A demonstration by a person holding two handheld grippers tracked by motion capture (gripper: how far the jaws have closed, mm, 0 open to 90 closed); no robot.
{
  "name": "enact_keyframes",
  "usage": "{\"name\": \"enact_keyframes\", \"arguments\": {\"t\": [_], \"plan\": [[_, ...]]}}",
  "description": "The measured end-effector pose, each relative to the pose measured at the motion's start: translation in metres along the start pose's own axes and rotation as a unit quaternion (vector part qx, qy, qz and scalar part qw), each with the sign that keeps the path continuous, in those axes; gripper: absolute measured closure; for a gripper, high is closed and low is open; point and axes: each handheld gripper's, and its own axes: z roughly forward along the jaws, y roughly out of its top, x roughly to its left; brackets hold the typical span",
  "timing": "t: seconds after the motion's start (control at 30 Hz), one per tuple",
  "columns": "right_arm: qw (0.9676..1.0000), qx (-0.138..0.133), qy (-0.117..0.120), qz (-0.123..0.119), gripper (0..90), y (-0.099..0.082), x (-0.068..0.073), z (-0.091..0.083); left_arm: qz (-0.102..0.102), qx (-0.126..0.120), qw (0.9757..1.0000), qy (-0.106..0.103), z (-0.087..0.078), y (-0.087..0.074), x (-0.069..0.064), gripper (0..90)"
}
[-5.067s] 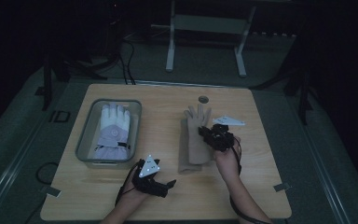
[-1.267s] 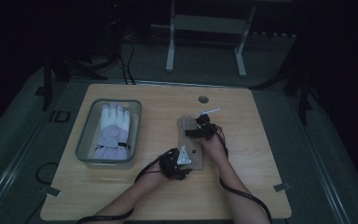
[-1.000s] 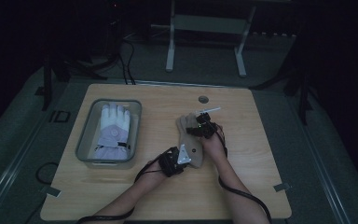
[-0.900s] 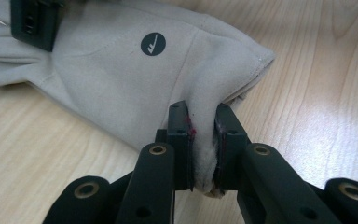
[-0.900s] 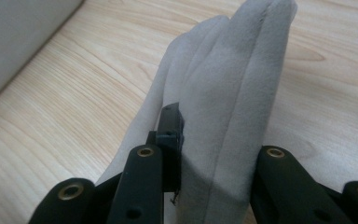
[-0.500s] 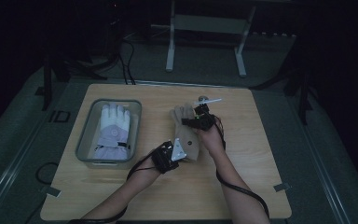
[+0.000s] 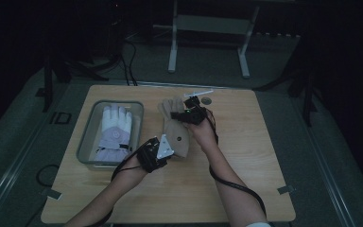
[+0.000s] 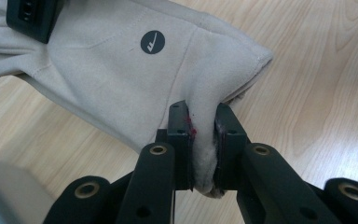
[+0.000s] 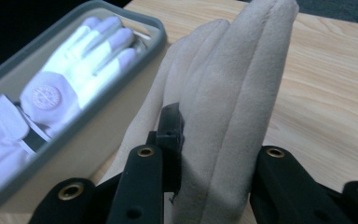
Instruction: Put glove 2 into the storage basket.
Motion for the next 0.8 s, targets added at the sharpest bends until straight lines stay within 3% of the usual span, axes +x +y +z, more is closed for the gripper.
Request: {"name": "enact_keyframes", "arguments": {"t": [0.13,0.17,0.47,0.8], "plan": [[1.0000,-0.001,0.005,-0.004,72.0,0.007,0.008,0.004,0.000,0.007,0.9999,0.009,-0.010,-0.005,0.005,80.4],[0.9999,-0.002,0.008,-0.013,72.0,0.013,0.017,0.007,0.000,0.007,0.9999,0.013,-0.012,-0.006,0.006,80.4],[0.9991,-0.001,0.015,-0.039,72.0,0.033,0.047,0.023,-0.014,0.013,0.9992,0.034,-0.033,-0.023,0.020,80.7],[0.9983,-0.001,0.033,-0.048,72.0,0.045,0.071,0.047,-0.028,0.027,0.9982,0.045,-0.052,-0.044,0.035,80.7]]}}
